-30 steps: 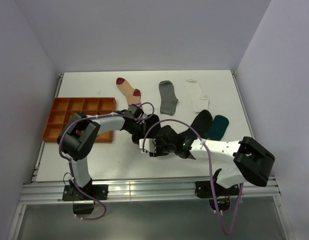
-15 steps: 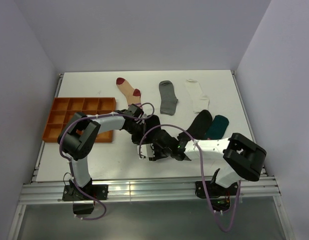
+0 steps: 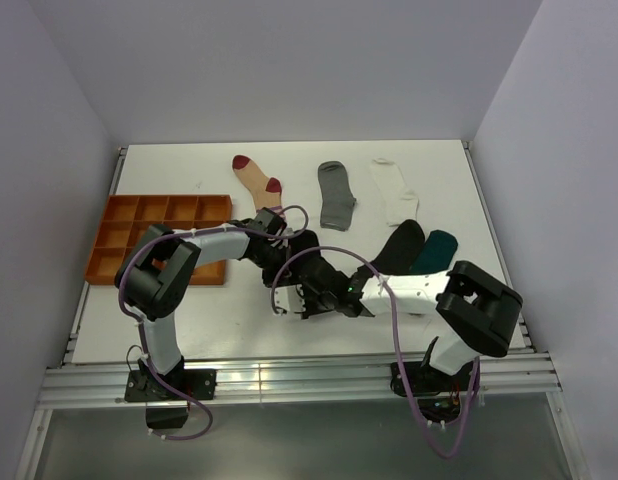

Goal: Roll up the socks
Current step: Roll the sock at the center of the board.

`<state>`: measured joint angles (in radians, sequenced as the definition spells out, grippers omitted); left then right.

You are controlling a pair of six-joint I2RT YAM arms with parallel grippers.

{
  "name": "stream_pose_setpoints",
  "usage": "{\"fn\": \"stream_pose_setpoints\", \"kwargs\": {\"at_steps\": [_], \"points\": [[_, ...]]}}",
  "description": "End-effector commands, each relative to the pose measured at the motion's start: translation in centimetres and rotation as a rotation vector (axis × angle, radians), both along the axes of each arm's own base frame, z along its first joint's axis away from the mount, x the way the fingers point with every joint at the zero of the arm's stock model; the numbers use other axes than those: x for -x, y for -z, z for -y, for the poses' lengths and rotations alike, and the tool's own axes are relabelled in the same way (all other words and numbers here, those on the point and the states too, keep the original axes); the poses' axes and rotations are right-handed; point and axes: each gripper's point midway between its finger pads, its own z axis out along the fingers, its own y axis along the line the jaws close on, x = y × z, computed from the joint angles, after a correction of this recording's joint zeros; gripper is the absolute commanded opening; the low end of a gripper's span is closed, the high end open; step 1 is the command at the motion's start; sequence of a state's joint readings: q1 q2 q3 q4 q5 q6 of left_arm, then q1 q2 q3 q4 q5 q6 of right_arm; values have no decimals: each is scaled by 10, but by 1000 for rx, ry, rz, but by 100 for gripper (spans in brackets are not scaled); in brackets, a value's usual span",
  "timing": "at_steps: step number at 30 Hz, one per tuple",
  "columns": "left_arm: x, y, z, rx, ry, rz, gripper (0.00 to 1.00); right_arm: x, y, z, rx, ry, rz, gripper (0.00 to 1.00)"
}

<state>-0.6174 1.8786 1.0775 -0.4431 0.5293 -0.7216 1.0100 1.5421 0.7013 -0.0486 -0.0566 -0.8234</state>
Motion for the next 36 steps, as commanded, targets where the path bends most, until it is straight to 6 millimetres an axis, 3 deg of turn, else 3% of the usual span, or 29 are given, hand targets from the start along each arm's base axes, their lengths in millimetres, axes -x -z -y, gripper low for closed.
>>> {"fn": "stream_pose_setpoints", "kwargs": {"at_steps": [1, 9, 10, 18, 20, 24, 29, 33, 36], "points": [[2, 5, -7, -29, 2, 3, 2, -1, -12, -13, -28, 6, -44, 13], [-9, -8, -4, 33, -80, 66, 22, 16, -24, -1, -48, 72, -409, 9], [-10, -9, -4, 33, -96, 71, 23, 17, -29, -6, -70, 64, -451, 9], [-26, -15, -9, 40, -202, 178, 29, 21, -14, 17, 0, 166, -774, 7], [-30, -15, -12, 30, -222, 207, 31, 23, -19, 17, -1, 175, -859, 7], [-42, -25, -18, 21, -253, 305, 36, 21, -11, 22, 15, 229, -1024, 7], [-57, -39, -24, 17, -244, 457, 41, 9, -15, 26, 9, 300, -1189, 6], [-65, -58, -14, 73, -203, 601, 45, 1, -7, 29, 14, 366, -1279, 6], [-59, -60, -9, 98, -159, 655, 47, -2, -3, 31, 24, 398, -1301, 6]]}}
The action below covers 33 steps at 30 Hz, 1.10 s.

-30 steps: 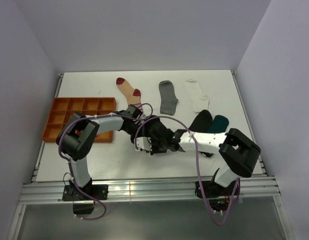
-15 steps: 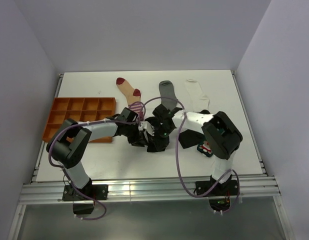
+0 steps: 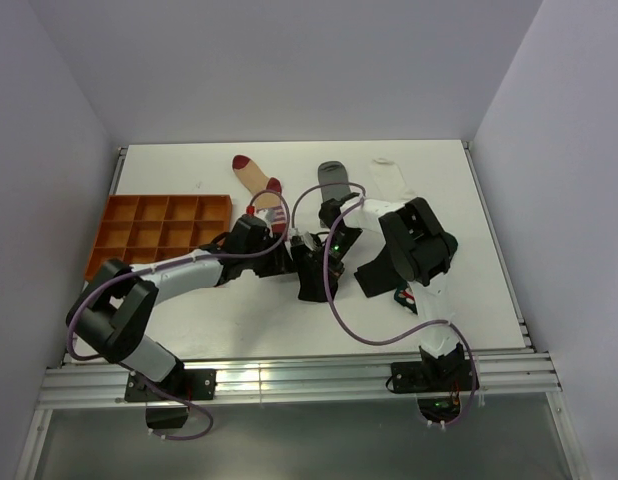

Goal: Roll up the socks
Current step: Roll the sock at the center of the board.

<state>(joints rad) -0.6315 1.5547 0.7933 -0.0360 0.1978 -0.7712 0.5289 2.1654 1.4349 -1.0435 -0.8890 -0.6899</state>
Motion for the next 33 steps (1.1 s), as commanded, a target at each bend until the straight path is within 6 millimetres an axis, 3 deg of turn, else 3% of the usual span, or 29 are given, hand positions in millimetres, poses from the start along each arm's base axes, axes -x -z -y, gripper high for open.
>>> {"fn": "stream_pose_setpoints", "kwargs": {"at_steps": [1, 12, 24, 33], "points": [[-11, -24, 14, 44, 71, 195, 47, 0, -1, 5, 42, 26, -59, 5], [18, -26, 64, 99, 283, 353, 46, -8, 10, 8, 115, 87, -106, 5], [45, 12, 73, 148, 392, 287, 46, -11, 11, 13, 114, 121, -176, 5], [61, 24, 69, 159, 437, 248, 48, -20, 9, 21, 109, 165, -206, 4]]}}
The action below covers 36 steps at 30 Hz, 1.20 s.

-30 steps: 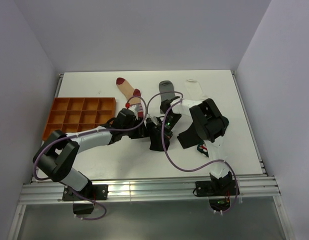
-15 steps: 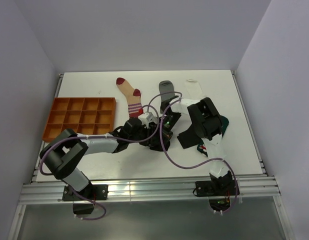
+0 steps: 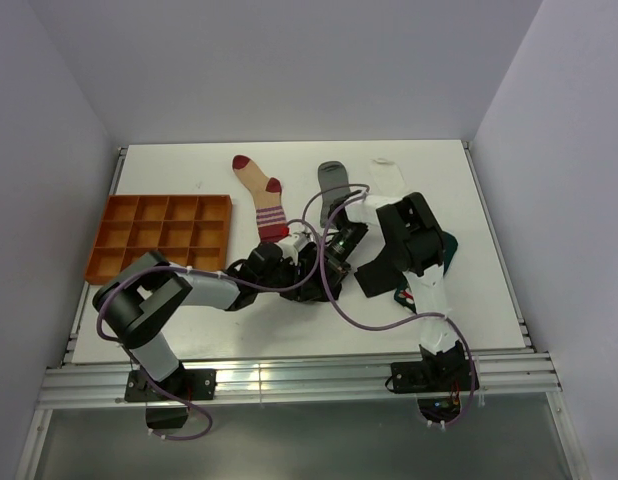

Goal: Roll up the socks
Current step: Roll the sock at the center of the board.

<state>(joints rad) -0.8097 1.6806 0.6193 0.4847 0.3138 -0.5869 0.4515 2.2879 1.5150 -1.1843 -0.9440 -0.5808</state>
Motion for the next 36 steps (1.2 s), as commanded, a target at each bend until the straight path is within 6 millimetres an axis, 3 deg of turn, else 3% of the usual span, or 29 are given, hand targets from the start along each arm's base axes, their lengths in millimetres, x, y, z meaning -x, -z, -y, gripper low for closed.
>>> {"fn": "stream_pose_setpoints", "kwargs": {"at_steps": [1, 11, 14, 18, 22, 29, 36], "points": [[12, 1, 4, 24, 64, -1, 48, -16, 7, 8, 15, 8, 36, 4], [16, 13, 2, 1, 66, -43, 47, -20, 8, 8, 5, 30, -2, 4], [16, 17, 3, -12, 53, -71, 38, -21, 8, 8, 3, 28, 4, 5], [16, 19, 5, -13, 31, -123, 17, -19, 7, 10, 8, 26, 7, 7], [19, 24, 7, -29, 11, -201, 0, -21, 7, 11, 4, 24, 37, 19], [26, 36, -5, -136, -76, -363, 0, -44, -11, 14, -2, 54, 240, 43], [34, 33, -13, -161, -108, -498, 0, -76, -35, 30, -15, 169, 418, 48]]}}
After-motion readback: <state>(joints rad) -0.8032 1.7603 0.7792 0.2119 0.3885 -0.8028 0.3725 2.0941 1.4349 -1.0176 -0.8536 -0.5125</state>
